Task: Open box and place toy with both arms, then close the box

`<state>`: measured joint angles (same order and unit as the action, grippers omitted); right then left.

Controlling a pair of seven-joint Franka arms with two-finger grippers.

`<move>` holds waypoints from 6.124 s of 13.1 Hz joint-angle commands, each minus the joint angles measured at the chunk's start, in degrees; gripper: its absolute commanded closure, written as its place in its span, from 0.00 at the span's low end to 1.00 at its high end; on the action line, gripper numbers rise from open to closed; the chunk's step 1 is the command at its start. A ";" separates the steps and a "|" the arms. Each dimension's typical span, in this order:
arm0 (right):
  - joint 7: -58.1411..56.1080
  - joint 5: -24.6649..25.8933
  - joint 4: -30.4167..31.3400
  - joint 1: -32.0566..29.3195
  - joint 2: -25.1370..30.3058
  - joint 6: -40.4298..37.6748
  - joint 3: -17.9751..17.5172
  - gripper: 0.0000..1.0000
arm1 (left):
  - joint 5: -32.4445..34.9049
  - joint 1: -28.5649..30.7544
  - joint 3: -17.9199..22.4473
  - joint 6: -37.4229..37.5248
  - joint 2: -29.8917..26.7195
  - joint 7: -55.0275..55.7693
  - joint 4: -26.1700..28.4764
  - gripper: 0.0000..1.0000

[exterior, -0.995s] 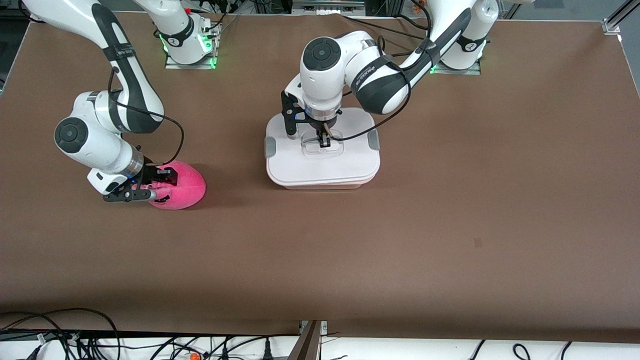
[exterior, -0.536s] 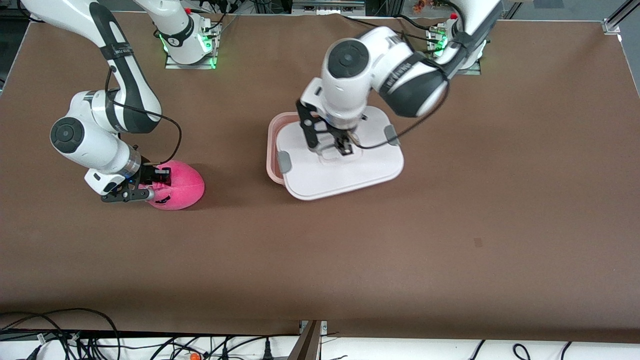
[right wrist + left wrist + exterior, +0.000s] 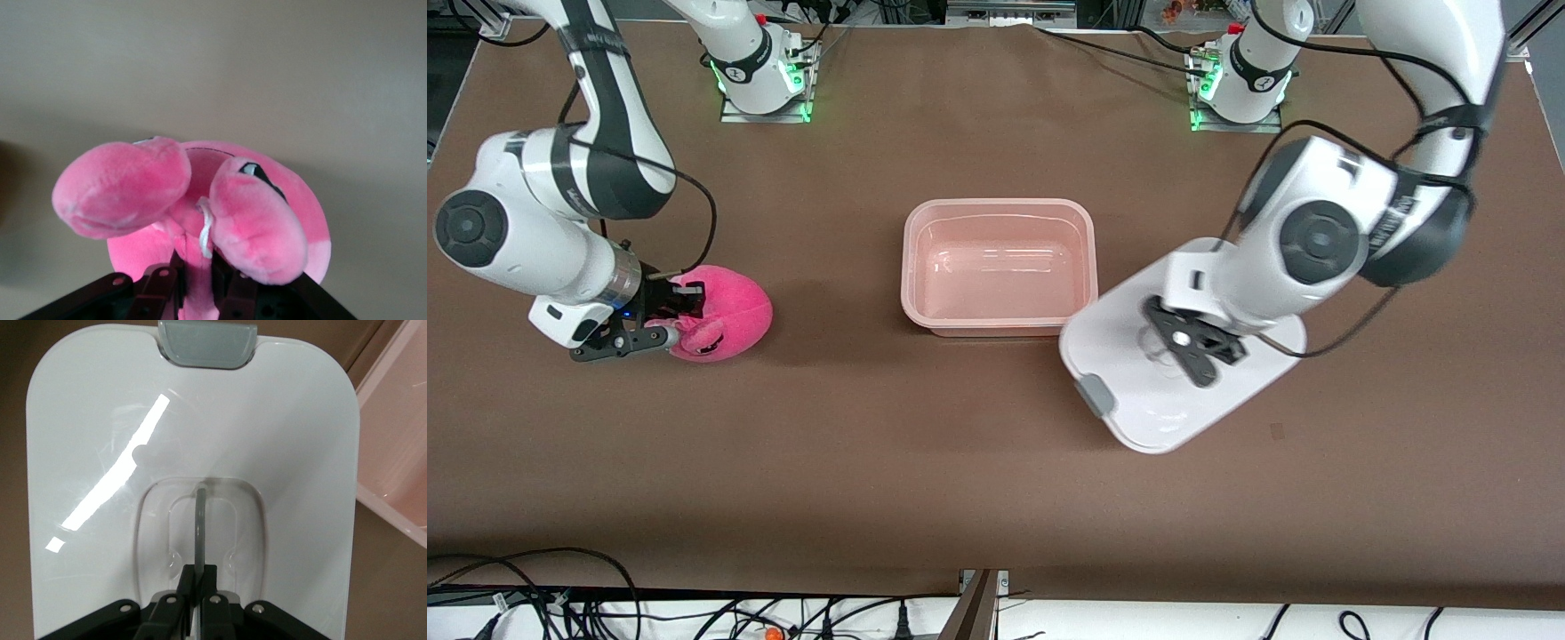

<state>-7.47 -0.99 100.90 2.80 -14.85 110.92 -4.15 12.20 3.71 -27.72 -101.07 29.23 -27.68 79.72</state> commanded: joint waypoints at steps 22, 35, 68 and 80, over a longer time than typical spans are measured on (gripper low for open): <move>-15.55 19.17 -40.35 48.26 -23.47 -28.21 0.28 1.00 | -6.22 11.23 1.09 1.75 -0.57 -1.15 -0.18 1.00; -13.10 26.30 -40.26 51.51 -36.82 -19.44 0.54 1.00 | -6.75 12.37 1.09 1.75 -0.31 -1.33 -0.18 1.00; 9.95 2.67 -5.45 -5.51 17.41 -17.85 -2.80 0.00 | -2.01 -31.93 0.73 -6.34 3.29 -10.45 0.17 1.00; 9.06 -1.91 -5.19 -5.44 17.40 -18.63 -2.53 0.00 | -2.44 -31.31 2.14 -8.00 8.13 -11.79 -0.36 1.00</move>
<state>1.49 -1.64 96.51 -1.85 2.59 93.00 -6.01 9.39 -27.61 -26.39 -107.89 36.30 -38.78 79.87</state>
